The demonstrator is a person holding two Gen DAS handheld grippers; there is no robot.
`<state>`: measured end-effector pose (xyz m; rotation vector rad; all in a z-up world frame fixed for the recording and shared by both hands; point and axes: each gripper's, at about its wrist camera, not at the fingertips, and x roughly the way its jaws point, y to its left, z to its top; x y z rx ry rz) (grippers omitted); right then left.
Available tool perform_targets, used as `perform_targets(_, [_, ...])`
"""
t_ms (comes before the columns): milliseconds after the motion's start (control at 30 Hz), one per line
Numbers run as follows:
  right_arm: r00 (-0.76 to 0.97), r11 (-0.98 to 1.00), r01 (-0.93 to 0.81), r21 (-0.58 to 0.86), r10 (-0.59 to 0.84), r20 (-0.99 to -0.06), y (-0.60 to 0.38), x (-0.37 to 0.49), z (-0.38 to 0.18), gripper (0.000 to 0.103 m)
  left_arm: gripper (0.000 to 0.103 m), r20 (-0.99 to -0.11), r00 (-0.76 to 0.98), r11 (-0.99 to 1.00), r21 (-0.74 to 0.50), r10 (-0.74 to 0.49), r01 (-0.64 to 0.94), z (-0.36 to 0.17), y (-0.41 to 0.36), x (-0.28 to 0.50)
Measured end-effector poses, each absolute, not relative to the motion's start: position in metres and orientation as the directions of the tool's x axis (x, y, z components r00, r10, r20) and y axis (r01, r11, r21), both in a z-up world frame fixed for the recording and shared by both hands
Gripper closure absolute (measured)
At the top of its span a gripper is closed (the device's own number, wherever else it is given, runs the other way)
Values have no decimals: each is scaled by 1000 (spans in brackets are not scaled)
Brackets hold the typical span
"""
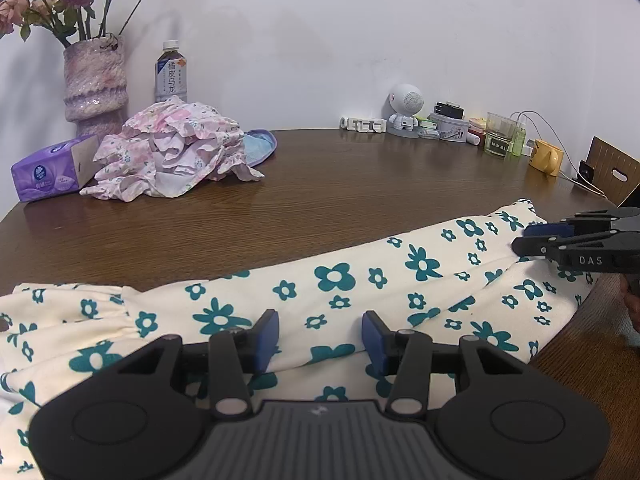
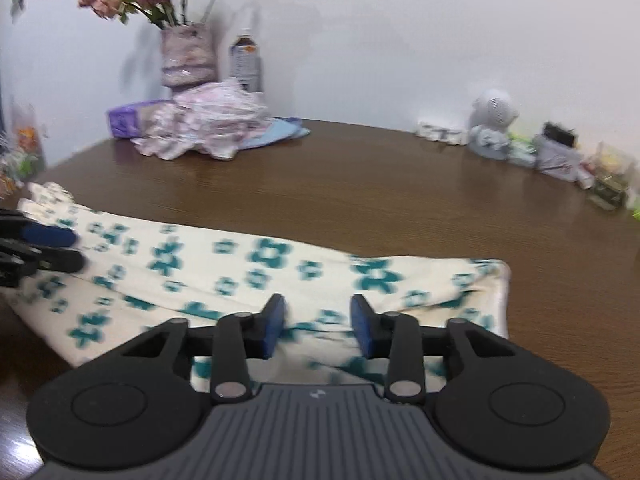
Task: Fold clothes
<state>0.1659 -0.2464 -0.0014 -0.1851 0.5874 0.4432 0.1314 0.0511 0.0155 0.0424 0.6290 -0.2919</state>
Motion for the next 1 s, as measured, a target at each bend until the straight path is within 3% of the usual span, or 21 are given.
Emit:
perform_targets(200, [756, 914, -402, -58, 296, -584, -262, 175, -1, 61, 57, -586, 769, 958, -44, -254, 283, 15, 50, 131])
perform_targets(433, [804, 915, -396, -74, 307, -509, -250, 173, 17, 64, 57, -586, 769, 957, -43, -256, 286, 16, 50, 130])
perform_targets(533, [815, 939, -336, -75, 251, -522, -258, 188, 16, 65, 58, -586, 769, 957, -43, -256, 286, 16, 50, 130])
perform_targets(667, [783, 946, -321, -49, 236, -575, -270, 204, 3, 75, 58, -586, 769, 957, -42, -256, 286, 16, 50, 130])
perform_targets(900, [763, 952, -303, 33, 263, -591, -283, 210, -2, 75, 58, -586, 769, 957, -41, -255, 287, 16, 50, 131])
perform_targets(1000, [777, 944, -328, 43, 295, -556, -270, 197, 7, 74, 58, -586, 769, 957, -38, -254, 287, 16, 49, 131])
